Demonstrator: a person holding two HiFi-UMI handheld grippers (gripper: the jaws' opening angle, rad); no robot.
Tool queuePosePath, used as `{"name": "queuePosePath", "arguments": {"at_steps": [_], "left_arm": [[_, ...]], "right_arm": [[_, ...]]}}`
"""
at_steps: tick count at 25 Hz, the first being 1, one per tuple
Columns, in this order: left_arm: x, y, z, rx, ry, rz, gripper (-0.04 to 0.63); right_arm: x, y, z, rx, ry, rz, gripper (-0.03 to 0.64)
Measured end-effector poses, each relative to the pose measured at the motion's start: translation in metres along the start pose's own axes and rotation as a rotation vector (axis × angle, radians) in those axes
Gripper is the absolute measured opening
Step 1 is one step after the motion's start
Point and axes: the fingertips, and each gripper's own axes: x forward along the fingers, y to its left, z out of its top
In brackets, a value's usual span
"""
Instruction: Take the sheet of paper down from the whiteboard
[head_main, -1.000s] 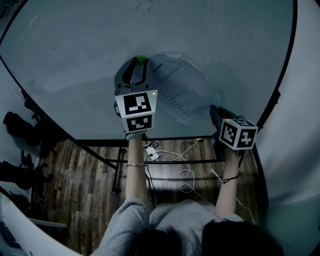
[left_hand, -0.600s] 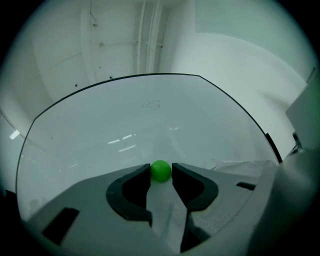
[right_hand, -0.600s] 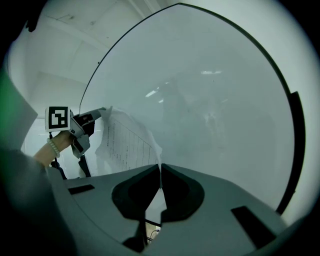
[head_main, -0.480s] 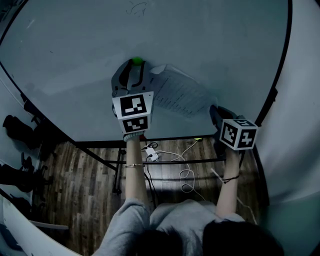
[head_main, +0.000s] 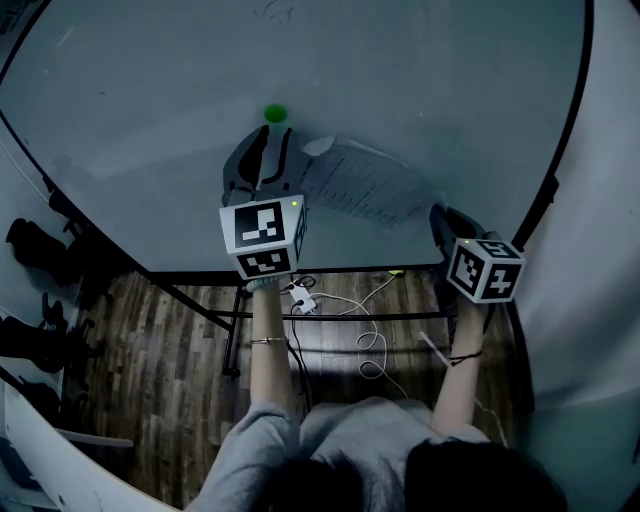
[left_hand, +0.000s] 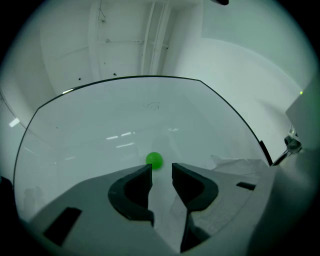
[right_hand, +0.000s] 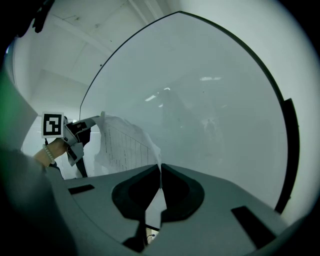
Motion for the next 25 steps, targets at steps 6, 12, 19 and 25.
{"name": "queuePosePath", "arguments": {"at_steps": [6, 12, 19, 25], "left_arm": [[-0.018, -0.012, -0.019, -0.054, 0.046, -0.004, 0.126], [-0.031, -0.018, -0.035, -0.123, 0.089, -0.002, 0.105], [-0.05, -0.025, -0.06, -0.173, 0.153, 0.011, 0.033], [-0.068, -0.023, -0.076, -0.215, 0.187, 0.013, 0.008]], "right_arm": [[-0.008, -0.003, -0.003, -0.009, -0.017, 0.008, 0.002], [-0.008, -0.001, -0.002, -0.027, -0.019, 0.03, 0.002], [-0.011, 0.005, -0.01, -0.054, -0.015, 0.052, 0.002], [-0.013, 0.016, -0.006, -0.091, -0.033, 0.068, 0.002]]}}
